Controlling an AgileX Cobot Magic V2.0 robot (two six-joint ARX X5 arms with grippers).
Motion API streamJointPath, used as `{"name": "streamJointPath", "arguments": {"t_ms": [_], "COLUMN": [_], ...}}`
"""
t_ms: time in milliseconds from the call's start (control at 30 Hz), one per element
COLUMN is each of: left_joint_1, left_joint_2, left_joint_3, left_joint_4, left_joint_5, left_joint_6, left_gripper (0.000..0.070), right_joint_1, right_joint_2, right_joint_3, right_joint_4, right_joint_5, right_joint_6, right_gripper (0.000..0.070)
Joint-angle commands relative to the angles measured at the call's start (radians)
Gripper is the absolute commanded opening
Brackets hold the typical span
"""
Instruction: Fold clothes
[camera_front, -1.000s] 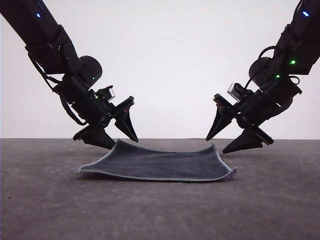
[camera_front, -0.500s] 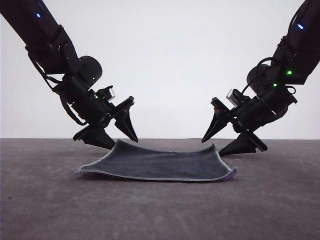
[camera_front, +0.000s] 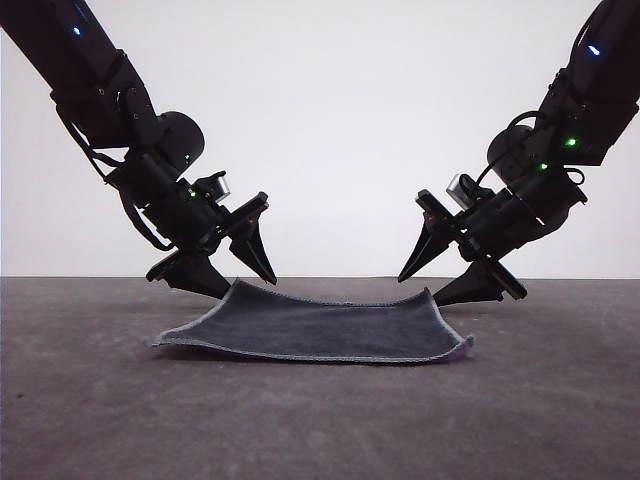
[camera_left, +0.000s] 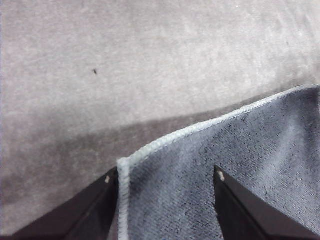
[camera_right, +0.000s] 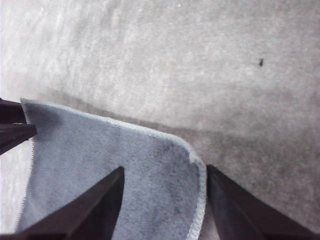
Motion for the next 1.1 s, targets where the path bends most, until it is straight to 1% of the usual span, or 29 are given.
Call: {"name": "streamJointPath", "arguments": {"t_ms": [0,100,133,167,233,300,333,367,467,600,867,1067], "left_joint_1": [-0.004,-0.004,-0.004,-0.003,-0.003,-0.003,-0.003,-0.003,-0.003,-0.003,-0.003,-0.005], "left_joint_2": [0.031,0.031,0.031,0.031,0.031,0.031,0.031,0.031,0.031,0.031,0.030,0.013], "left_joint_3": [0.026,0.026,0.026,0.026,0.026,0.026,0.026,0.026,0.026,0.026,0.026,0.026], "left_joint_4": [0.002,0.001,0.001,0.001,0.001,0.002,0.003,0.004,0.003,0.003,-0.001,-0.001], "left_joint_5": [0.013,0.013,0.013,0.013,0.013,0.013,0.013,0.012,-0.006,-0.018,-0.016,-0.017], "left_joint_6": [-0.001,-0.001,-0.001,-0.001,-0.001,-0.001,-0.001,0.000,-0.001,-0.001,0.001,0.021], "left_gripper": [0.0354,0.0348,0.0327,0.0291,0.0157,0.0044,0.0015,0.0003,0.0003,0.0003,0.0003,0.0004], "right_joint_1": [0.007,0.010,0.010,0.010,0.010,0.012,0.013,0.015,0.025,0.033,0.033,0.033], "right_joint_2": [0.030,0.030,0.030,0.030,0.030,0.030,0.030,0.030,0.030,0.030,0.028,0.011], "right_joint_3": [0.024,0.024,0.024,0.024,0.024,0.024,0.024,0.024,0.024,0.024,0.024,0.024], "right_joint_4": [0.002,0.001,0.001,0.001,-0.003,-0.005,-0.005,-0.005,-0.005,-0.005,-0.013,-0.063], "right_joint_5": [0.005,0.029,0.033,0.038,0.053,0.065,0.073,0.083,0.110,0.128,0.125,0.129], "right_joint_6": [0.000,0.000,-0.001,-0.003,-0.004,-0.009,-0.014,-0.018,-0.034,-0.048,-0.066,-0.138], "right_gripper": [0.0229,0.0169,0.0148,0.0127,0.0099,0.0071,0.0056,0.0043,0.0001,0.0002,0.0002,0.0002]}}
